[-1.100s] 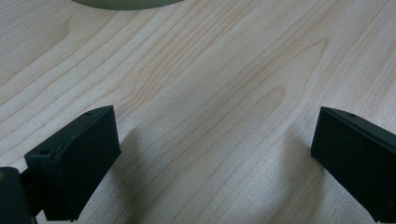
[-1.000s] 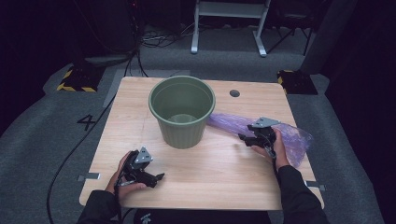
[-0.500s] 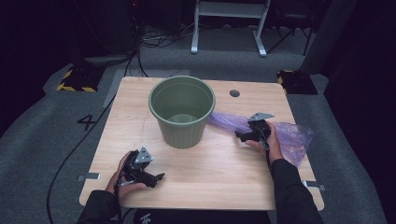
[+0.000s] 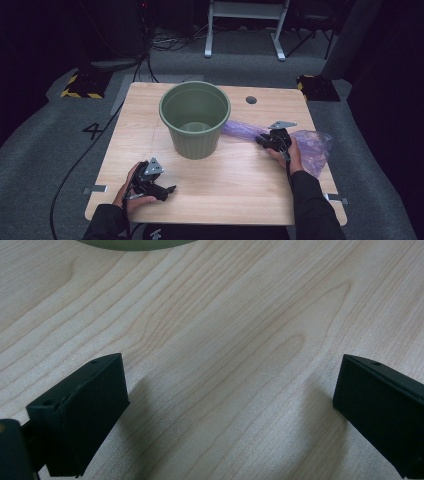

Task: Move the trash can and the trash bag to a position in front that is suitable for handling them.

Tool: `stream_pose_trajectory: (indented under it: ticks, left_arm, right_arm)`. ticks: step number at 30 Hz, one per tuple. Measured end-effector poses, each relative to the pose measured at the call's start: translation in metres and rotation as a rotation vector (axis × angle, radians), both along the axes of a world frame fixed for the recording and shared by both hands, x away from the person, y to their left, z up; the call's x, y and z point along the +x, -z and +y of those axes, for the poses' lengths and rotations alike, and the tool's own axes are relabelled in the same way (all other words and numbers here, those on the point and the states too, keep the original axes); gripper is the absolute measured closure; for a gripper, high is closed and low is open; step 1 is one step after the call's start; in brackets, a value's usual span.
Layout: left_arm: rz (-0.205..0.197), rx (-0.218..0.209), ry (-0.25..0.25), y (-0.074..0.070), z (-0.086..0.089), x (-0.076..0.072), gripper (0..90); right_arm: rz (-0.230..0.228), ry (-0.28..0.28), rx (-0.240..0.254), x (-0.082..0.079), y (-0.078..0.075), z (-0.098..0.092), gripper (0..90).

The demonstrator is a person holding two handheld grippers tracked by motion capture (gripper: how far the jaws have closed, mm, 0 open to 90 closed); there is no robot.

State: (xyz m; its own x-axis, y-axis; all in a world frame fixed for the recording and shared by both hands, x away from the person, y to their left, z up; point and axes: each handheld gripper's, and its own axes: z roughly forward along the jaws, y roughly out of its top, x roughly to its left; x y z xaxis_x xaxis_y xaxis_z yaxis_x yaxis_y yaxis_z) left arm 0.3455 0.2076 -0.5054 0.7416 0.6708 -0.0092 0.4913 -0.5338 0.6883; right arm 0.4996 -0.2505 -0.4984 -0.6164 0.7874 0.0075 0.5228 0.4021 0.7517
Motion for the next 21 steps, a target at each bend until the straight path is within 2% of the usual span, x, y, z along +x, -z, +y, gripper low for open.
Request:
stream_pose_trajectory:
  ticks: [1,7,9,11,15,21]
  left_arm:
    - [0.0,0.0,0.0,0.0,0.0,0.0,0.7]
    - [0.0,0.0,0.0,0.0,0.0,0.0,0.8]
    - [0.0,0.0,0.001,0.0,0.0,0.0,0.8]
    - [0.0,0.0,0.0,0.0,0.0,0.0,0.7]
    - [0.002,0.001,-0.003,0.0,0.0,0.0,0.6]
    - [0.003,0.0,0.002,0.0,0.0,0.001,0.5]
  right_arm:
    - [0.001,0.0,-0.001,-0.001,0.0,0.0,77.4]
    - [-0.012,-0.021,-0.015,-0.002,0.0,0.0,87.5]
    - [-0.016,-0.022,-0.016,-0.003,0.0,0.0,88.3]
    - [-0.043,-0.017,-0.008,-0.006,-0.002,0.0,89.5]
    - [-0.069,0.003,0.009,-0.009,-0.006,-0.003,89.5]
    - [-0.099,-0.004,0.022,-0.014,-0.012,-0.006,89.9]
